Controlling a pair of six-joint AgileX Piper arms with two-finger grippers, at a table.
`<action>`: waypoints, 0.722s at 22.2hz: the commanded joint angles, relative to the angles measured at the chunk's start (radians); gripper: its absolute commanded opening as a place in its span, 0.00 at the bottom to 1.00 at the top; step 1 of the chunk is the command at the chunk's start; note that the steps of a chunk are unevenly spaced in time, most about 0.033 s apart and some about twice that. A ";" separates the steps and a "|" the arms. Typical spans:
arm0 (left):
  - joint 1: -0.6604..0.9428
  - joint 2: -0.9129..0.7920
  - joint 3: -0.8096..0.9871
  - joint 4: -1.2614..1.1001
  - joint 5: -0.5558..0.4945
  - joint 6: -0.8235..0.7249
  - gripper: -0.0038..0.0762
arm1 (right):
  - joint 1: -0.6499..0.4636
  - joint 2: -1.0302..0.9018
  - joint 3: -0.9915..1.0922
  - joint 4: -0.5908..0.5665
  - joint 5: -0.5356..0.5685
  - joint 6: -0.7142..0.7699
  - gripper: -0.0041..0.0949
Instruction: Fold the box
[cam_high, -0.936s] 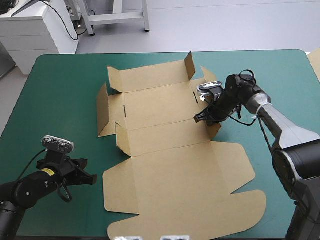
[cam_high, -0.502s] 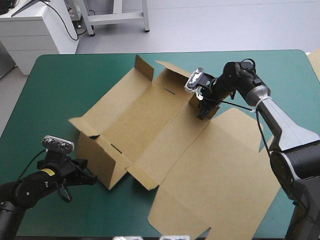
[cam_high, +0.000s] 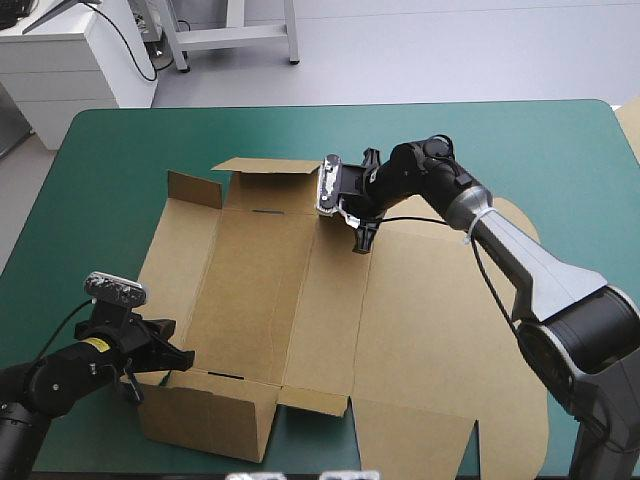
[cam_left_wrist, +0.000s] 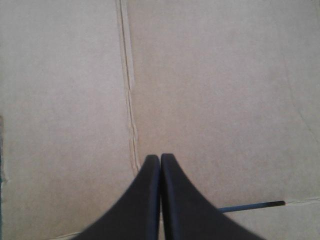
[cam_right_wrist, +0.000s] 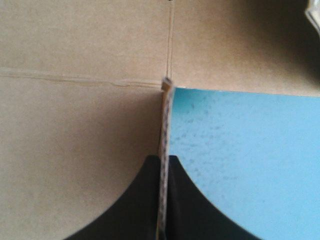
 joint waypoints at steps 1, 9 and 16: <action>0.001 -0.002 -0.029 -0.034 -0.028 -0.009 0.04 | 0.020 -0.056 -0.037 0.030 -0.114 -0.014 0.02; 0.001 -0.002 -0.029 -0.032 -0.005 -0.009 0.04 | 0.050 -0.056 -0.037 0.046 -0.167 -0.005 0.12; 0.001 -0.002 -0.029 -0.030 -0.005 -0.007 0.04 | 0.050 -0.060 -0.037 -0.017 -0.164 0.035 0.43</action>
